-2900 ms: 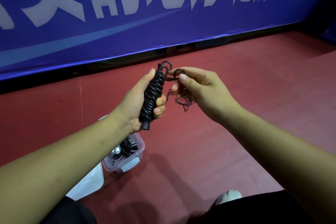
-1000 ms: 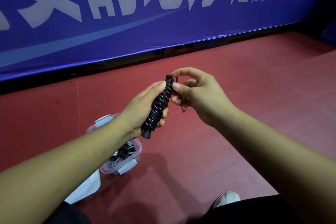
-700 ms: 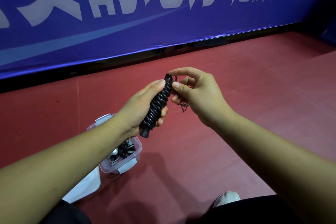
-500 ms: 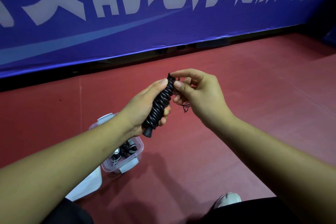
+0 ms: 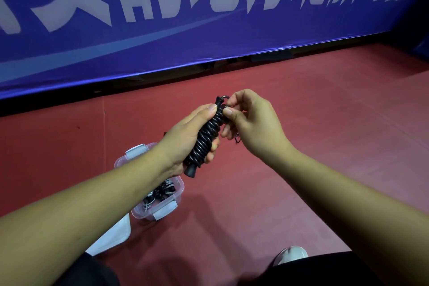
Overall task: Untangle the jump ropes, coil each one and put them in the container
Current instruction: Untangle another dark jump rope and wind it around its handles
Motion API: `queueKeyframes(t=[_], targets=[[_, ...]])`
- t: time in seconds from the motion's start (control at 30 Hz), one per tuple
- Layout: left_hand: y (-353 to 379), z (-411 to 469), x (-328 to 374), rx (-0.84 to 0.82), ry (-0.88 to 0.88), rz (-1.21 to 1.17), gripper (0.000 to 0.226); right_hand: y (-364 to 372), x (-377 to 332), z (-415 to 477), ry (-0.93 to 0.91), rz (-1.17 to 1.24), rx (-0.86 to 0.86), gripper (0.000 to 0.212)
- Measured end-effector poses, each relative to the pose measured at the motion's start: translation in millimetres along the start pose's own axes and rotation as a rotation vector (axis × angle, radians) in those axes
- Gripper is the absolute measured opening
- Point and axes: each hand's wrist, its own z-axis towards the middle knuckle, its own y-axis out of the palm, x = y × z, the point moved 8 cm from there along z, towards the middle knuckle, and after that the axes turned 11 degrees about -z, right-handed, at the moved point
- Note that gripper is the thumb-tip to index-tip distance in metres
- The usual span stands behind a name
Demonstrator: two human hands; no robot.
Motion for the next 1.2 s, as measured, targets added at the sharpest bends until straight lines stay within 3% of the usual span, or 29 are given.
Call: queueKeyframes(t=[0.13, 0.33, 0.57, 0.7, 0.8, 0.9, 1.03, 1.2], targets=[[9.9, 0.4, 4.7, -0.021, -0.004, -0.068, 0.048, -4.1, -3.5, -1.7, -0.036, 0.060, 0.096, 0.011], [14.4, -2.7, 3.8, -0.080, -0.069, -0.097, 0.047, -5.8, -2.5, 1.5, -0.048, 0.139, -0.079, 0.018], [17.8, -4.3, -4.4, -0.018, -0.104, -0.103, 0.047, -8.0, 4.4, 0.7, -0.022, -0.018, 0.109, 0.009], [8.2, -2.4, 8.2, 0.015, 0.009, 0.030, 0.036, -6.1, 7.7, 8.8, 0.077, 0.183, -0.027, 0.007], [4.6, -2.9, 17.5, 0.033, 0.062, 0.259, 0.024, -2.6, 13.6, 11.2, 0.176, 0.289, -0.087, 0.021], [4.2, -3.1, 16.7, 0.035, 0.058, 0.334, 0.025, 1.1, 24.3, 8.8, 0.288, 0.347, -0.078, 0.009], [2.6, -3.1, 15.9, 0.034, 0.027, 0.332, 0.024, -6.3, 31.5, 11.9, 0.360, 0.319, -0.055, 0.018], [-1.2, 4.5, 21.6, 0.058, 0.025, 0.270, 0.018, -12.9, 34.9, 18.4, 0.418, 0.454, 0.093, 0.012]])
